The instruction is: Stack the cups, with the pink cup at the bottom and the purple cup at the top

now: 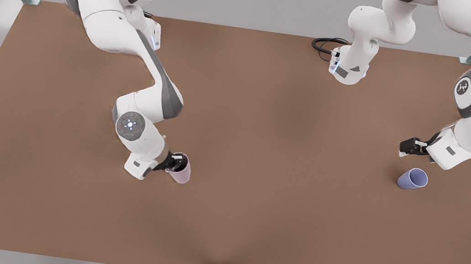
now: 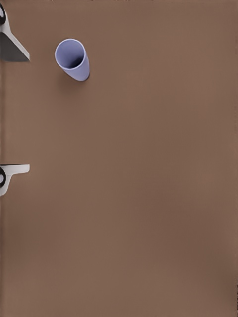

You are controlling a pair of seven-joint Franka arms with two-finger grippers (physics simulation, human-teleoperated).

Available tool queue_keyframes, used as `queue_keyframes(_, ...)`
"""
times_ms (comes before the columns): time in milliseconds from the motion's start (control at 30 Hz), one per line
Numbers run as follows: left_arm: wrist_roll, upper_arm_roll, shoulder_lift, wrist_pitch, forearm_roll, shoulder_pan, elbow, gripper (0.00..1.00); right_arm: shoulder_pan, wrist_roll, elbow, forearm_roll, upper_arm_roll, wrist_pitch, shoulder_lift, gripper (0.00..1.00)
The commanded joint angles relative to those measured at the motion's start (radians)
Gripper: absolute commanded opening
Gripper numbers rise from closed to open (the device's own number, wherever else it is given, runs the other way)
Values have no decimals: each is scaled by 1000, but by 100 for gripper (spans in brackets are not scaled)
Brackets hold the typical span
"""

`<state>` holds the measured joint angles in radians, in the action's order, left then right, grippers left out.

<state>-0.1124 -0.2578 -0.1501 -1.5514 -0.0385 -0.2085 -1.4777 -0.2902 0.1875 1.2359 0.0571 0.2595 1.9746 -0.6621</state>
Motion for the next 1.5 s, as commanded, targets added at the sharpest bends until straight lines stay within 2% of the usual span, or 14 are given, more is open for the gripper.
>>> queue_keyframes(0,-4,-6,7,5,0,1,0,100,-84,516,-140,17,0,-197,-77,21)
queue_keyframes(67,-3,-63,21,67,-9,1,0,100,-188,679,-397,13,3,-257,-232,21)
queue_keyframes(167,10,-49,10,48,-27,0,0,100,-253,825,-556,-72,13,-197,-344,21)
queue_keyframes(333,-1,-52,-49,36,-61,0,0,100,-273,960,-561,-115,90,-7,-445,21)
queue_keyframes(433,-21,-52,-60,-134,-50,-5,-87,100,-296,1007,-553,-115,78,-5,-462,21)
queue_keyframes(500,-23,-52,-65,-245,-50,1,-165,100,-316,1040,-541,-114,23,-59,-462,21)
queue_keyframes(567,-144,-57,-83,-285,-61,44,-223,100,-332,1076,-539,-112,17,-57,-468,21)
queue_keyframes(633,-171,-63,-82,-430,-53,101,-305,100,-339,1081,-539,-112,-3,-54,-491,21)
queue_keyframes(833,-253,-64,-146,-495,-52,202,-320,100,-339,1081,-535,-112,-3,-34,-521,21)
queue_keyframes(933,-343,-64,-217,-501,-69,267,-274,100,-382,1103,-526,-112,-34,-7,-527,100)
queue_keyframes(1267,-555,-64,-270,-562,-53,351,-349,100,-382,1101,-512,-114,-25,0,-504,100)
queue_keyframes(1367,-566,-63,-296,-659,-49,365,-394,100,-340,1081,-512,-118,-23,-56,-450,100)
queue_keyframes(1433,-567,-63,-301,-658,-49,368,-408,100,-136,821,-486,-117,-3,-259,-272,100)
queue_keyframes(1467,-569,-63,-299,-656,-49,368,-412,100,-72,779,-396,-111,-13,-339,-150,100)
